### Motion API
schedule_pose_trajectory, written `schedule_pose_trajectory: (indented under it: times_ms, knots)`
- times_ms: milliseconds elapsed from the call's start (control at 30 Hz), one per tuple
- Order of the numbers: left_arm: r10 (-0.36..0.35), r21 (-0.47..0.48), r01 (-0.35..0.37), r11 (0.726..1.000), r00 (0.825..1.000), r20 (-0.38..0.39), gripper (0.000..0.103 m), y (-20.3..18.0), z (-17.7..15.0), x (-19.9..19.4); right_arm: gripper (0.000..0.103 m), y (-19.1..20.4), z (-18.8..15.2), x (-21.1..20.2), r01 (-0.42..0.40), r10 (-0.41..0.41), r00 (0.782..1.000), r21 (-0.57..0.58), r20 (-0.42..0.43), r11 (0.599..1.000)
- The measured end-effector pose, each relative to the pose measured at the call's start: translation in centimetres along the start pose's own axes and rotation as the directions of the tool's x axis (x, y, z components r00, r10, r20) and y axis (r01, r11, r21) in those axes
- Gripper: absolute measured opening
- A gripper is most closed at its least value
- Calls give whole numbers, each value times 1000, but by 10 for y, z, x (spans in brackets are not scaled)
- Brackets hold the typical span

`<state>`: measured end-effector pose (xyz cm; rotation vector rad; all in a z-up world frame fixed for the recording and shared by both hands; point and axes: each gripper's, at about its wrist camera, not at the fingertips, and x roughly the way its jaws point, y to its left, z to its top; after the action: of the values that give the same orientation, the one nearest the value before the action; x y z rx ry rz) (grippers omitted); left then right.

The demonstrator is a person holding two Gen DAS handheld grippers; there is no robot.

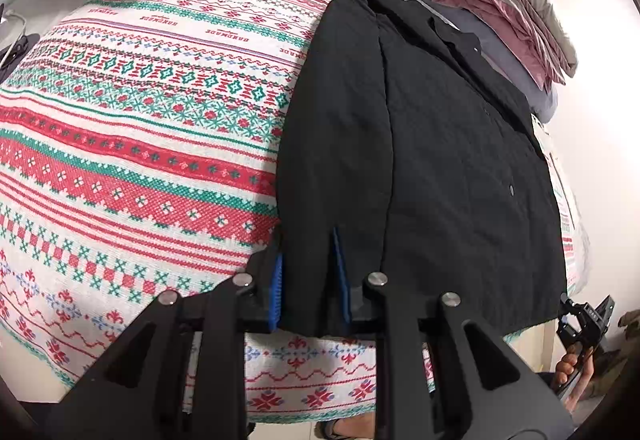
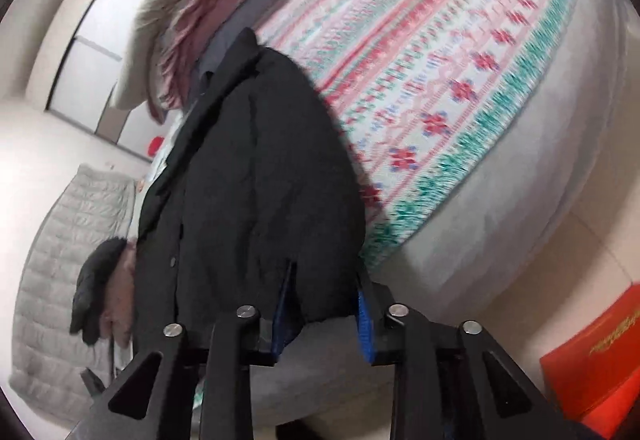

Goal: Fold large clothes

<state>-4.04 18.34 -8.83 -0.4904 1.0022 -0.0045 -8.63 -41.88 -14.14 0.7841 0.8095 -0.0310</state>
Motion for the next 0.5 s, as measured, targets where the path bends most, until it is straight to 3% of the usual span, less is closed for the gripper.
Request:
schedule_pose_trajectory:
  times_ms: [167, 233, 267, 300, 433, 500]
  knots:
    - [13, -4, -13, 1000, 1000, 23, 39, -5, -2, 4, 37, 3, 1, 6, 39, -39, 999, -14, 13, 999]
    - [73, 40, -75, 996, 997, 38, 39, -16, -4, 6, 37, 11, -2, 7, 71, -69, 997, -47, 31, 996]
    - [105, 66, -108, 992, 993, 47, 31, -22, -5, 6, 34, 14, -3, 6, 86, -84, 996, -60, 43, 994]
    - [110, 84, -114, 990, 993, 50, 16, -25, -5, 6, 30, 18, -4, 6, 98, -94, 994, -75, 60, 992]
    - [116, 73, -120, 990, 992, 50, 9, -26, 1, -2, 17, 35, -7, 3, 130, -115, 987, -128, 116, 983]
    - [100, 44, -103, 994, 993, 61, 8, -21, 5, -14, 13, 36, -7, -4, 103, -85, 986, -123, 144, 987]
